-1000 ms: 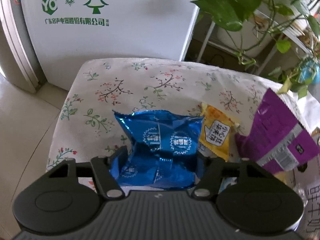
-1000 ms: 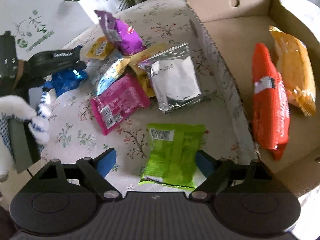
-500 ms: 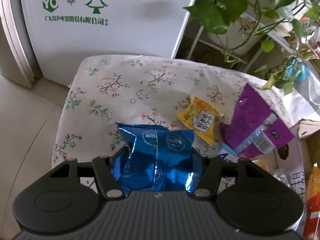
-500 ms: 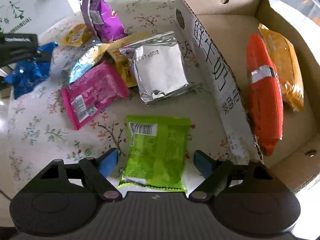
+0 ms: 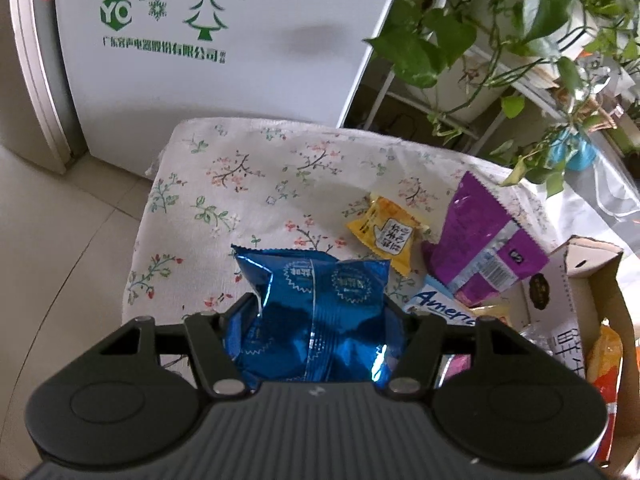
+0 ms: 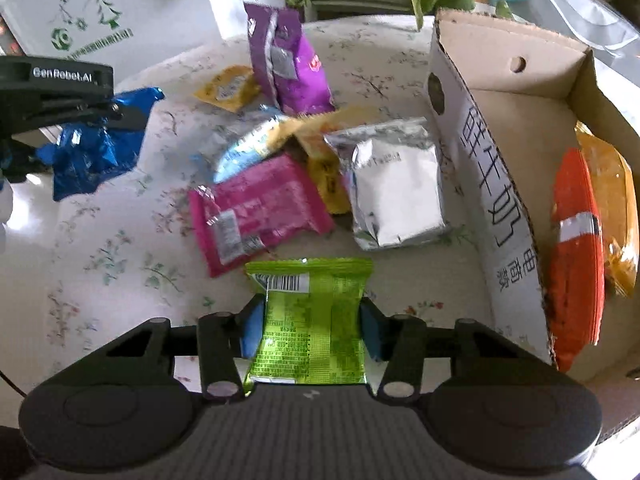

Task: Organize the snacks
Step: 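Lift the blue bag with the left tool while the right tool carries the green bag toward the box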

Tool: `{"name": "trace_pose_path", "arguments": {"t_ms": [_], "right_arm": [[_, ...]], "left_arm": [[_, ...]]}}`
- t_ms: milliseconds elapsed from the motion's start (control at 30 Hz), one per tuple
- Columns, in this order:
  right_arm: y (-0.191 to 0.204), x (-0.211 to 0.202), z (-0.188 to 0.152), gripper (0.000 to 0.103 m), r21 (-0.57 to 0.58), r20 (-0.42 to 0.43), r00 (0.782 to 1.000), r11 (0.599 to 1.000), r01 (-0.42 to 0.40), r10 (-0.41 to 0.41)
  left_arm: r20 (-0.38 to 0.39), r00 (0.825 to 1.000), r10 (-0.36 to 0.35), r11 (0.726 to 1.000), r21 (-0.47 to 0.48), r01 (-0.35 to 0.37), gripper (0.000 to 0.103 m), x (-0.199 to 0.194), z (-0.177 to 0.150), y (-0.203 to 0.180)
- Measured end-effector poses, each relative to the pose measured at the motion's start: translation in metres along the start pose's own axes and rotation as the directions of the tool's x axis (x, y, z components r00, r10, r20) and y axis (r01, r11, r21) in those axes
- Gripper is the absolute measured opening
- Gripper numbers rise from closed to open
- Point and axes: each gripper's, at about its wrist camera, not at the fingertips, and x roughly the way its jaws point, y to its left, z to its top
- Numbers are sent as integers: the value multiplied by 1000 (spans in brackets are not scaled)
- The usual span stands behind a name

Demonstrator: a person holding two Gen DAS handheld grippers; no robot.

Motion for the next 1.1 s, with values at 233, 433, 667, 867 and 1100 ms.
{"name": "trace_pose_path", "arguments": {"t_ms": [233, 433, 667, 867, 1100], "right_arm": [[0, -14, 7, 55, -30, 41, 998, 999, -44, 46], [-1, -26, 15, 55, -31, 99, 994, 999, -37, 40], [-7, -39, 27, 56, -1, 150, 987, 999, -52, 52], [-8, -47, 35, 56, -5, 204, 978, 999, -42, 42], [-12, -52, 39, 55, -2, 223, 974, 999, -50, 49]], "left_arm": [[9, 1000, 3, 1000, 27, -3, 63, -12, -10, -5], [7, 1000, 15, 999, 50, -16, 63, -18, -20, -9], [37, 999, 37, 996, 81, -40, 63, -28, -24, -15], [51, 998, 42, 995, 92, -47, 63, -37, -29, -21], [61, 997, 45, 993, 109, -52, 63, -44, -32, -28]]}}
